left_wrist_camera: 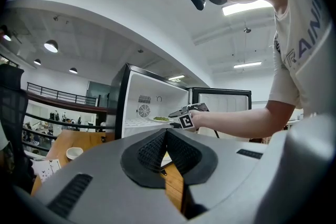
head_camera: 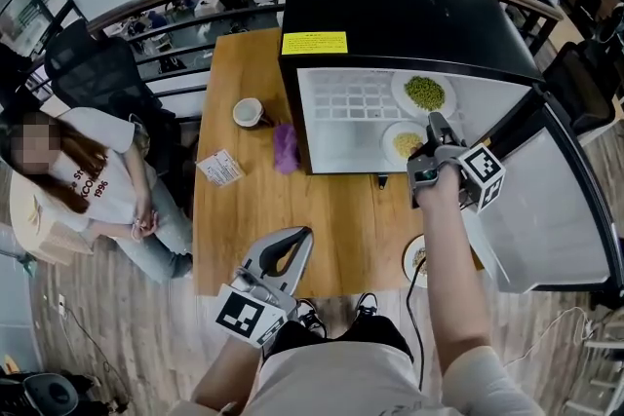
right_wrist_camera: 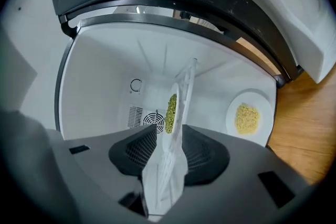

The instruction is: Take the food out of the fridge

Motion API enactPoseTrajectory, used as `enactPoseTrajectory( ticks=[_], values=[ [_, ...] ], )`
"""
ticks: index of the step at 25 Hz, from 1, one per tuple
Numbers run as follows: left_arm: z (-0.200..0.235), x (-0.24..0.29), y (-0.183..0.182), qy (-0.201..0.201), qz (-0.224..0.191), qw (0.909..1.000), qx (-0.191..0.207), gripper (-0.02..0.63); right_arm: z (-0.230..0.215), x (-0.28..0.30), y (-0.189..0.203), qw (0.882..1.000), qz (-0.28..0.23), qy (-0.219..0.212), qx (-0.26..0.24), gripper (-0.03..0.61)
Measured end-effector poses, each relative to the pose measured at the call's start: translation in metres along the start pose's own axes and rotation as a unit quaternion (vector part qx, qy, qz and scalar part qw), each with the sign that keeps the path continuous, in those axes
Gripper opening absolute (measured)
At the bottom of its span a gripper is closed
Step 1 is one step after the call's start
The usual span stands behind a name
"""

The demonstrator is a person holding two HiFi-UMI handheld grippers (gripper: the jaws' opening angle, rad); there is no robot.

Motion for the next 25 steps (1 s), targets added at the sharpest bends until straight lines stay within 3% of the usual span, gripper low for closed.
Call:
enactPoseTrajectory(
  ticks=[11, 25],
  values=[
    [0.009, 0.002, 0.003, 0.000, 0.004, 1.0000, -0.004, 0.008, -0.005, 0.007, -0.001, 1.000, -0.001, 0.011, 0.028, 0.143],
    [0.008, 0.000, 0.008, -0.004, 0.007, 0.9999, -0.014, 0.008, -0.014, 0.007, -0.004, 0.998, -0.001, 0.014, 0.057, 0.061]
  ],
)
Point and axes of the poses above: the fingertips, and each gripper's own axes: x forward along the fingers, z to its left, y out of its underside, the point moved 1 cm from there along -x, backward along the fingers, and after that the axes turned 10 degrees about -x, right-handed, at the moved point
